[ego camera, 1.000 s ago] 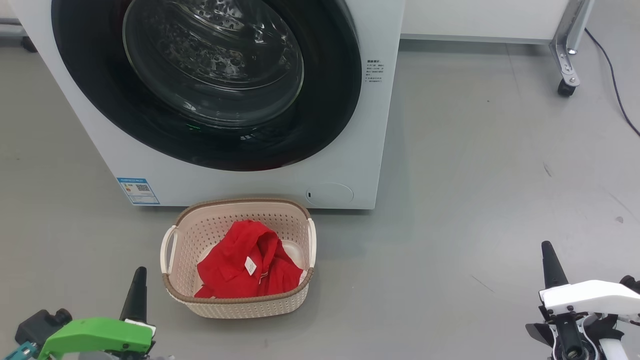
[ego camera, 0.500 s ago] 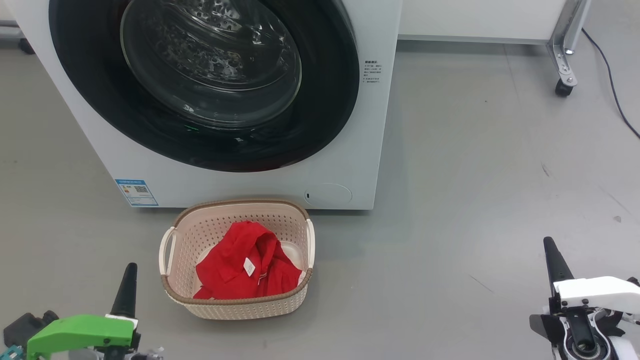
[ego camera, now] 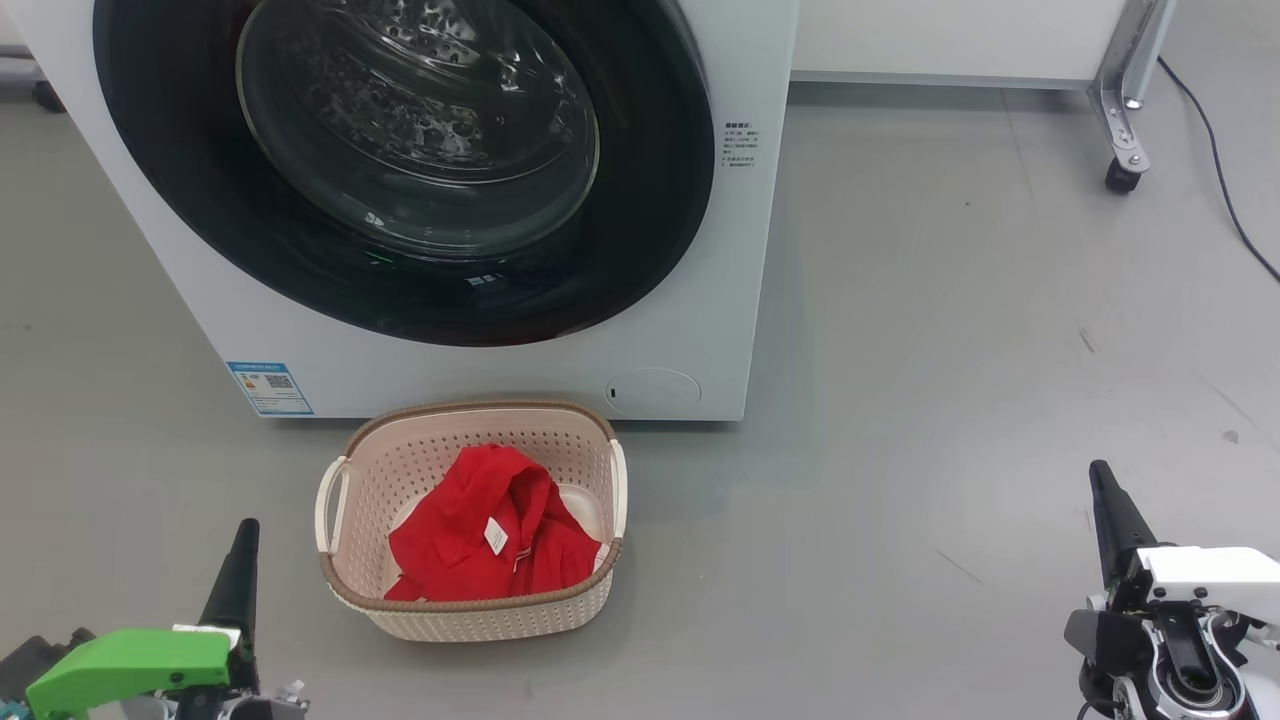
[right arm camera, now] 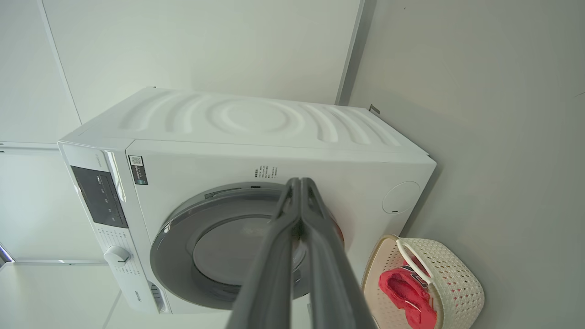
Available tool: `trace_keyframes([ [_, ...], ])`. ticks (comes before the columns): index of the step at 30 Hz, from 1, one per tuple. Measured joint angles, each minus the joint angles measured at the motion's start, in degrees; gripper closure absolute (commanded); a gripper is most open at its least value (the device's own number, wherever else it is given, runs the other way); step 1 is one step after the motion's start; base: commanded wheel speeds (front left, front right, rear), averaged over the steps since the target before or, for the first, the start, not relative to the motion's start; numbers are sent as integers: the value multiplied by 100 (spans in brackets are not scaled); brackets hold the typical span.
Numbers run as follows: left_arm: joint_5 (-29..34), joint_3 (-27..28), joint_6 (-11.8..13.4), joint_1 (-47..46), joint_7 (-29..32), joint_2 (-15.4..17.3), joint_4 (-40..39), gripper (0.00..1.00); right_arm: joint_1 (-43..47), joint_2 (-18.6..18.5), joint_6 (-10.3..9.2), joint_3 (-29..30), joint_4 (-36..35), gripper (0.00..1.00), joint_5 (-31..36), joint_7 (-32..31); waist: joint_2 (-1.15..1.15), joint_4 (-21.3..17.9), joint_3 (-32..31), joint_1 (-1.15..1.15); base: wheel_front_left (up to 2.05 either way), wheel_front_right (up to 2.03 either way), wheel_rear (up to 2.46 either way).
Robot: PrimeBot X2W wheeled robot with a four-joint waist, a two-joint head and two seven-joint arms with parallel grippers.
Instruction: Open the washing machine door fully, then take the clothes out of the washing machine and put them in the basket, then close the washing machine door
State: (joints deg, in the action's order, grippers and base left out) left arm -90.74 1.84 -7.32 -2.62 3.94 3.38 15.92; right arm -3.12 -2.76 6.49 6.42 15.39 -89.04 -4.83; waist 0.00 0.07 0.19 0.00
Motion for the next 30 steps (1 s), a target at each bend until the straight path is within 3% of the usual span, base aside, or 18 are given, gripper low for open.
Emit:
trace_keyframes([
  [5,-201,57,0,-42,60,-4,-13,100,-15,10,48,53,25,100,-314,-68,0,-8,-3,0,0,0,0],
  [30,-201,83,0,-48,62,-9,-14,100,-21,15,48,62,34,100,-321,-92,0,-8,-3,0,0,0,0],
])
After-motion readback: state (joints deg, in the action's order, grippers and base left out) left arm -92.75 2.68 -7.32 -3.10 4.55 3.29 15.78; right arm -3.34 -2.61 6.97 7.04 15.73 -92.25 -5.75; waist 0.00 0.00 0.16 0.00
